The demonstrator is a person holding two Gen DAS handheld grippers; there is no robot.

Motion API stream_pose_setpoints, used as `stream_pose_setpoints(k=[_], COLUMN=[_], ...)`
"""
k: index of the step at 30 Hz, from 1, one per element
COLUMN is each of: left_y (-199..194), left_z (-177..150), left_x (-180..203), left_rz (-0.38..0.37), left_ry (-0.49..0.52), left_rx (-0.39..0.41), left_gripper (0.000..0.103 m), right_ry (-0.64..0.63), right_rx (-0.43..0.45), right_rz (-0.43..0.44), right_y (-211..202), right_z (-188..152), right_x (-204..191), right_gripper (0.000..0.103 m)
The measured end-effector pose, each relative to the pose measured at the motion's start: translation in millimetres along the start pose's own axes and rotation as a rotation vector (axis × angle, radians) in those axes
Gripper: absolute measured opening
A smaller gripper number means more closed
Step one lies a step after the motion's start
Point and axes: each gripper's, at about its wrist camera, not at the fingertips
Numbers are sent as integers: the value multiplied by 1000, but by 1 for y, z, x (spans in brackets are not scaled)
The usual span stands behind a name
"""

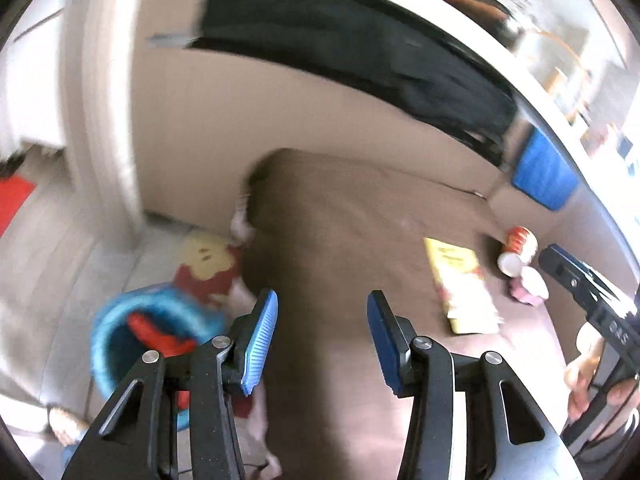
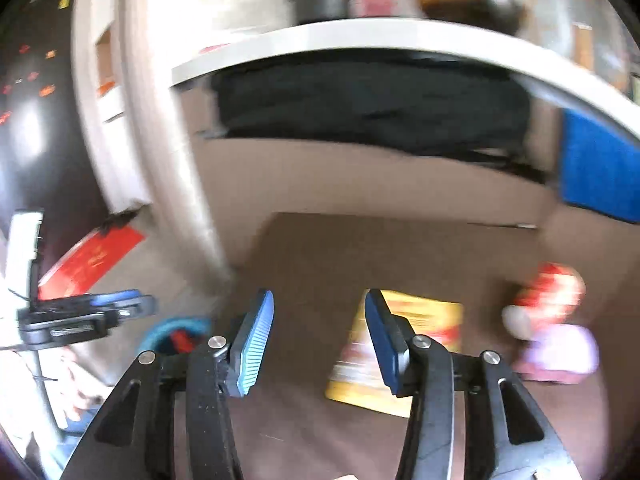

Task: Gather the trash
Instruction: 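Move the right tool to the red paper cup and close around it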

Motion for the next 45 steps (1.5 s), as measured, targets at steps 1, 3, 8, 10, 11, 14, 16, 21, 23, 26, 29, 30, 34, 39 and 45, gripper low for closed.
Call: stream_pose_setpoints(k=[1, 3, 8, 10, 11, 14, 16, 21, 23, 26, 29, 30, 34, 39, 45], left_y=[7, 21, 61, 75, 80, 96, 102, 106, 104, 105, 109, 110, 113, 119, 110], left_z=[0, -1, -2, -2, -3, -2, -1, 1, 2, 5, 5, 5, 3, -2, -26], left_x=[20, 53, 118, 137, 143, 156, 158, 147, 137, 118, 108, 108, 118, 148, 172], left_rz=[-13, -41, -65, -72, -75, -72, -61, -17, 6, 26, 27, 25, 6, -42, -35], left_ry=[21, 57, 124, 129, 131, 147, 149, 149, 141, 100, 72, 69, 98, 152, 159], left_rx=[-4, -18, -68, -81, -85, -111, -114, -117, -117, -122, -138, -140, -149, -171, -194], left_gripper=[48, 48, 48, 48, 48, 48, 48, 48, 48, 48, 48, 48, 48, 48, 48], right_ry=[15, 43, 120, 173, 200, 262, 286, 333, 353, 429, 432, 406, 315, 250, 149], right_rx=[-1, -13, -35, -49, -54, -69, -80, -121, -162, -185, -184, -187, -184, -119, -95], right_rz=[-36, -86, -146, -139, -128, -102, -72, -69, -98, -29, -30, -35, -43, 12, -4], right_y=[-6, -12, -19, -12, -7, 13, 30, 79, 101, 119, 128, 129, 119, 77, 33], right_z=[-4, -14, -30, -33, -34, -30, -26, -10, -6, -4, 2, 5, 15, 11, -12], right_x=[22, 61, 144, 173, 187, 213, 221, 227, 230, 237, 234, 231, 217, 207, 196], right_gripper=[45, 45, 45, 45, 45, 47, 47, 47, 47, 54, 54, 54, 50, 50, 50])
Point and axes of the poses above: each gripper's, at about its wrist camera, not at the fingertips, and y roughly the way its jaws point, x to its right, z to its top, and after that the axes turned 2 degrees about -x, right-handed
